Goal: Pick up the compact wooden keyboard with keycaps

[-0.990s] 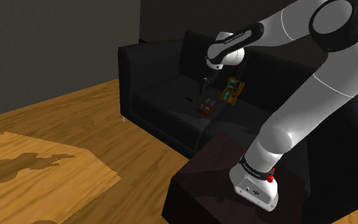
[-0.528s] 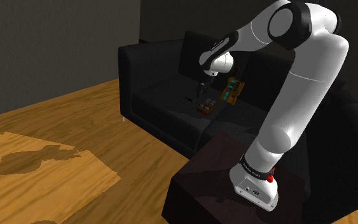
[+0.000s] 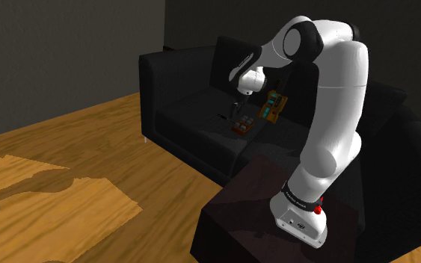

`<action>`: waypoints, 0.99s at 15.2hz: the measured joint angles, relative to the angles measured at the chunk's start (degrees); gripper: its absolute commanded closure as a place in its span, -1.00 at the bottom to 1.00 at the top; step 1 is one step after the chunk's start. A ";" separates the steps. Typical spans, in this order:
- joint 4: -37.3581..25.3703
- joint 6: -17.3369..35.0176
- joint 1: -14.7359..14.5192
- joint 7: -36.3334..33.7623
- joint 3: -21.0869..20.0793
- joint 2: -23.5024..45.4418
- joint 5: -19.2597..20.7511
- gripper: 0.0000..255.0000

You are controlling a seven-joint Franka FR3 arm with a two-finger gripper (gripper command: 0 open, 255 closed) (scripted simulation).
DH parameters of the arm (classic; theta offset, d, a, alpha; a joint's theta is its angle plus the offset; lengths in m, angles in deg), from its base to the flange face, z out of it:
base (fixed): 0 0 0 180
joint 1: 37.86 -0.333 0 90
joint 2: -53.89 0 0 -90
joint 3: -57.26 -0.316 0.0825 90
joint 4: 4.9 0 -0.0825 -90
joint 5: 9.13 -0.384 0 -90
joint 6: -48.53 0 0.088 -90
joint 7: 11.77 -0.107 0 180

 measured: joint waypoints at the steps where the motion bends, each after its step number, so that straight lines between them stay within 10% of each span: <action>1: -0.08 0.62 0.33 0.53 -0.34 0.75 -0.57 -1.00; 7: -0.65 3.69 1.69 2.56 -2.24 4.64 -3.26 -1.00; 8: -0.66 3.93 1.80 2.71 -2.38 4.90 -3.44 1.00; 15: -0.68 4.20 1.87 2.82 -2.52 5.16 -3.64 1.00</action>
